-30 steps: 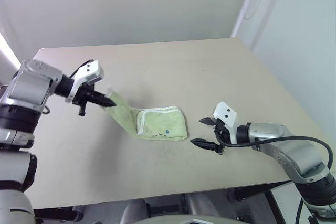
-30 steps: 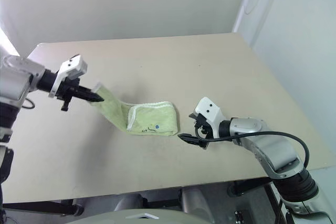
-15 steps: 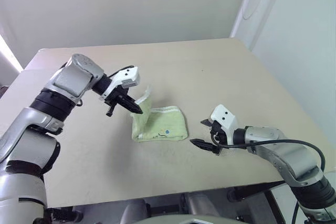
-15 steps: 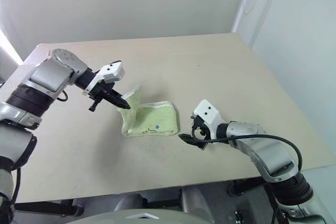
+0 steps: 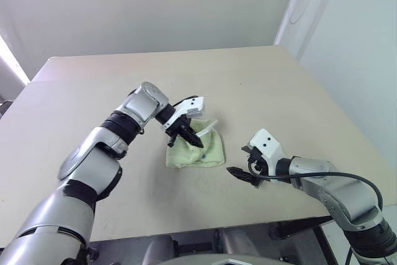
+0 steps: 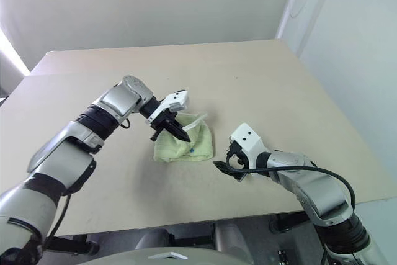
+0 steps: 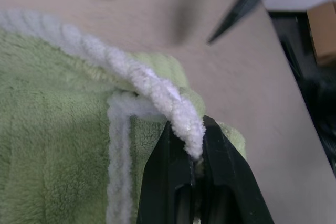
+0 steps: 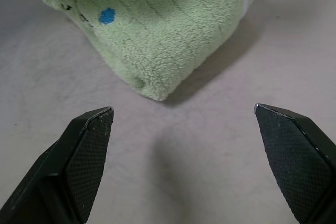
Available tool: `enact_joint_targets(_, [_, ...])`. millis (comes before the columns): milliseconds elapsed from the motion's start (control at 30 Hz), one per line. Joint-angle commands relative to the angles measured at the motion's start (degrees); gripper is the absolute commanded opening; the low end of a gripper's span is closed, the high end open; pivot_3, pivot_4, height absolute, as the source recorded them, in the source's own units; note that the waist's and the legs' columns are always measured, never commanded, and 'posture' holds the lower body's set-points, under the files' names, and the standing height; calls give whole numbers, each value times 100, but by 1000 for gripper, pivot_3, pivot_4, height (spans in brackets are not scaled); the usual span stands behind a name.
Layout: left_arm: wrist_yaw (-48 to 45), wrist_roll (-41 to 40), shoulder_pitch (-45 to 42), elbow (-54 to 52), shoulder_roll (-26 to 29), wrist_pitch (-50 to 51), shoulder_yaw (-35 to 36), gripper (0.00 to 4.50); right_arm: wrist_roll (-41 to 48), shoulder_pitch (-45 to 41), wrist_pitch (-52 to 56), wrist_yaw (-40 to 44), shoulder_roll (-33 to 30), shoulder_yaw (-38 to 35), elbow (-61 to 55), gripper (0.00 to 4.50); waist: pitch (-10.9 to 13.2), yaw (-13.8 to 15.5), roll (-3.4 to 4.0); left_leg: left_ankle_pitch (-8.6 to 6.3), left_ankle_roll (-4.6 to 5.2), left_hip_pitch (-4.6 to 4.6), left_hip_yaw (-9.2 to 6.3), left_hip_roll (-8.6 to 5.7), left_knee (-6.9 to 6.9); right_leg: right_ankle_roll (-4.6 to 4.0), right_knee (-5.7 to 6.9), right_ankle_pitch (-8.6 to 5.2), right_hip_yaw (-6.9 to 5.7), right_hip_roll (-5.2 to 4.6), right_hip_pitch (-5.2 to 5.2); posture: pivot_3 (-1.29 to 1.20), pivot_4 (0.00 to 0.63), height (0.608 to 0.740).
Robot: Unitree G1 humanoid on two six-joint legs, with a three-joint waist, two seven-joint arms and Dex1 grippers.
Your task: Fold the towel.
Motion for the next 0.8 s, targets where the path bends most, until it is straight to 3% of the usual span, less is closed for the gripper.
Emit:
enact_joint_targets(33, [150, 195, -269, 299, -194, 143, 382, 698, 12, -13, 22, -55, 24, -176, -268, 4500, 0, -1, 0, 0, 0, 0, 0, 0, 0, 0, 1, 0, 0, 0, 0, 0, 0, 712])
enact_joint_targets(233, [-10, 179, -292, 311, -323, 581, 785, 2828, 59, 7, 13, -28, 12, -217, -273, 4500, 0, -2, 0, 0, 0, 3, 0, 0, 0, 0, 2, 0, 0, 0, 0, 0, 0, 712])
enact_joint_targets(600, [-214, -654, -787, 424, -164, 1863, 2048, 2828, 98, -245, -101, 195, 34, -290, -60, 4500, 0, -13, 0, 0, 0, 2, -1, 0, 0, 1, 2, 0, -1, 0, 1, 0, 0, 712])
enact_joint_targets(800, [-289, -464, -259, -361, 205, 1796, 1704, 2828, 56, -328, -139, 316, -19, -249, 30, 4500, -1, -62, 2, 0, 0, 8, -2, 1, -4, 1, 6, 1, 0, 1, 3, 0, 0, 712])
